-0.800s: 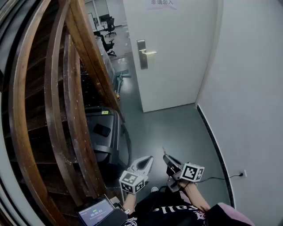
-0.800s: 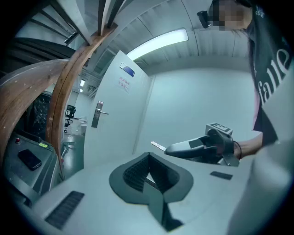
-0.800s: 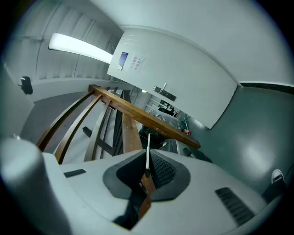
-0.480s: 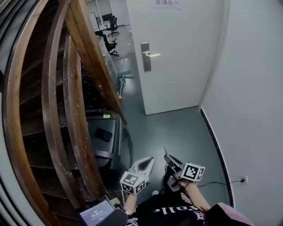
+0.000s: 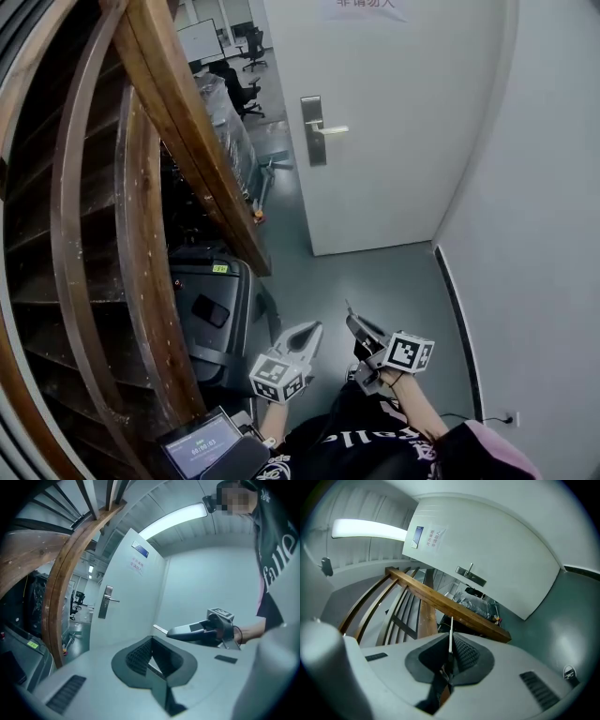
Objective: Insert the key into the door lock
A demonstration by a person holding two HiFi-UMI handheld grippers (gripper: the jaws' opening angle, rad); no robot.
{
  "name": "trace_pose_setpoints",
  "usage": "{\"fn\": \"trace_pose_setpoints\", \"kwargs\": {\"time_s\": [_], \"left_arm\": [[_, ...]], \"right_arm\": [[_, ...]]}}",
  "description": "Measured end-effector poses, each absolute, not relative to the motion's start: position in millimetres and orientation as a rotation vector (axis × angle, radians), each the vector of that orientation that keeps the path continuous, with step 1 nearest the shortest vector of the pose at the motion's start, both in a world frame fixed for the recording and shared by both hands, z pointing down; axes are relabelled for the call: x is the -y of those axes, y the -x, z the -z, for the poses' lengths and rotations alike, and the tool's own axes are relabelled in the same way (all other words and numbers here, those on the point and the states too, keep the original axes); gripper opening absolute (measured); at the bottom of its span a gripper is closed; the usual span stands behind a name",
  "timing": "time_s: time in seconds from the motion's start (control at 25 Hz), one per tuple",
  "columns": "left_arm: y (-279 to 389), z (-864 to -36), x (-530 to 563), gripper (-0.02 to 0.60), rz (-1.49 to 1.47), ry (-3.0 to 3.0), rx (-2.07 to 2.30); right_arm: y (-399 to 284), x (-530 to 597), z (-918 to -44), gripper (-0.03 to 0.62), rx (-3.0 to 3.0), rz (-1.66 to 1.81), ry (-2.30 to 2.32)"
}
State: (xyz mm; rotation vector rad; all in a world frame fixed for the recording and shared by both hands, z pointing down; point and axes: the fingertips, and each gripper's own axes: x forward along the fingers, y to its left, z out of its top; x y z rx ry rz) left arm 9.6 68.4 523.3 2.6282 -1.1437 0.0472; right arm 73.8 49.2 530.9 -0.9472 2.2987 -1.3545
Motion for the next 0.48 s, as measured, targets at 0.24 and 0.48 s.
{"fn": "trace_pose_setpoints", "kwargs": {"time_s": [0.24, 0.48], "left_arm": [[-38, -511, 6, 0.005, -0.034, -2.633, 1.207], [-44, -517, 45, 0.005, -0.080, -2.614, 1.233]], "right_arm": [[-99, 37, -517, 0.037, -2.349, 1.327, 0.902], [-108, 99, -513, 0.037, -2.348, 1.323, 0.884]]}}
